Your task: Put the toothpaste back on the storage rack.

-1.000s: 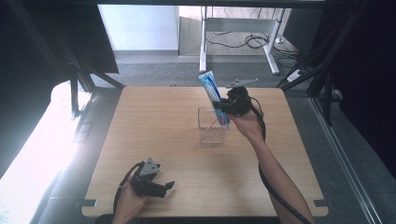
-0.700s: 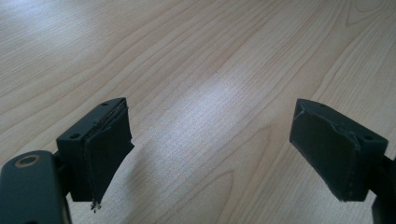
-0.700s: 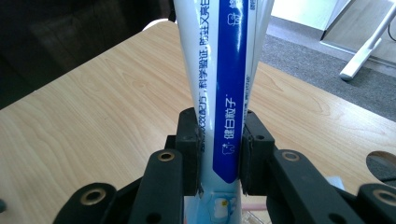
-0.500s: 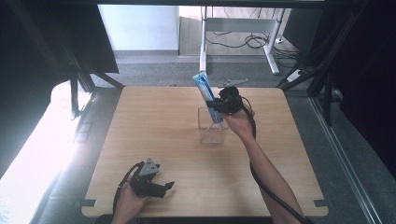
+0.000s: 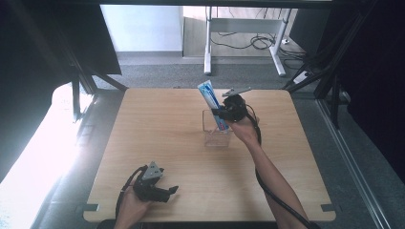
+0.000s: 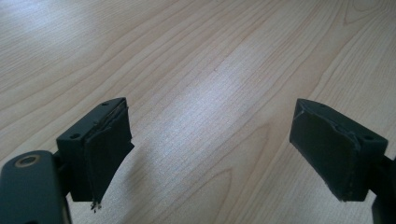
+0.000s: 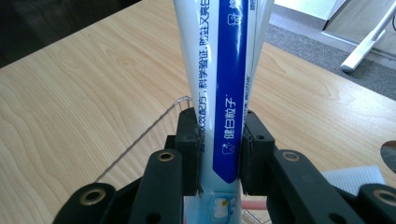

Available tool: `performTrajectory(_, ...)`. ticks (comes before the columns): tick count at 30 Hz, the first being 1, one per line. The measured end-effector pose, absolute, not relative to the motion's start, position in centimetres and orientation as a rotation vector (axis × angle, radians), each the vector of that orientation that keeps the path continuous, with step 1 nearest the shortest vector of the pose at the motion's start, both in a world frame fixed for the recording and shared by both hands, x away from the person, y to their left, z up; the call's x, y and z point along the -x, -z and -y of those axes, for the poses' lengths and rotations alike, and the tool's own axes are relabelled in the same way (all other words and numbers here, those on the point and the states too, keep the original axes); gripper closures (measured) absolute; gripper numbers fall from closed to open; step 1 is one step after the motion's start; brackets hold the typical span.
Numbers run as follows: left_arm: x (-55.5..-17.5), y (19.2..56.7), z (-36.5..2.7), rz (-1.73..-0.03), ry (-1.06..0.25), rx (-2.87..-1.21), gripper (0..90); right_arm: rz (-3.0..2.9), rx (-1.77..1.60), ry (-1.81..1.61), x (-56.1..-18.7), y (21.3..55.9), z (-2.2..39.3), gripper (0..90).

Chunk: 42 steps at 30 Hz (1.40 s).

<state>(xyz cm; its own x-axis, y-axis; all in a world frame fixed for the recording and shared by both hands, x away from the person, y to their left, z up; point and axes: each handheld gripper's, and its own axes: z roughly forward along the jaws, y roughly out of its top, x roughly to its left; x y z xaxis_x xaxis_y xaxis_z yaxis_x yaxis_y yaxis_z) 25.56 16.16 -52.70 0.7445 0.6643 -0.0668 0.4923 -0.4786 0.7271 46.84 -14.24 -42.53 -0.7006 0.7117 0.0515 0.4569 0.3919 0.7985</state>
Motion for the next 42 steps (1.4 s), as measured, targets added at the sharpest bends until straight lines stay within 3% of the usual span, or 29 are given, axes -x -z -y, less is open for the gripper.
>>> performTrajectory(42,-25.6,52.8,-16.1,-0.859,-0.286,-2.185,13.0,-2.512,-0.916,-1.122,-46.4,45.5,13.5,69.9)
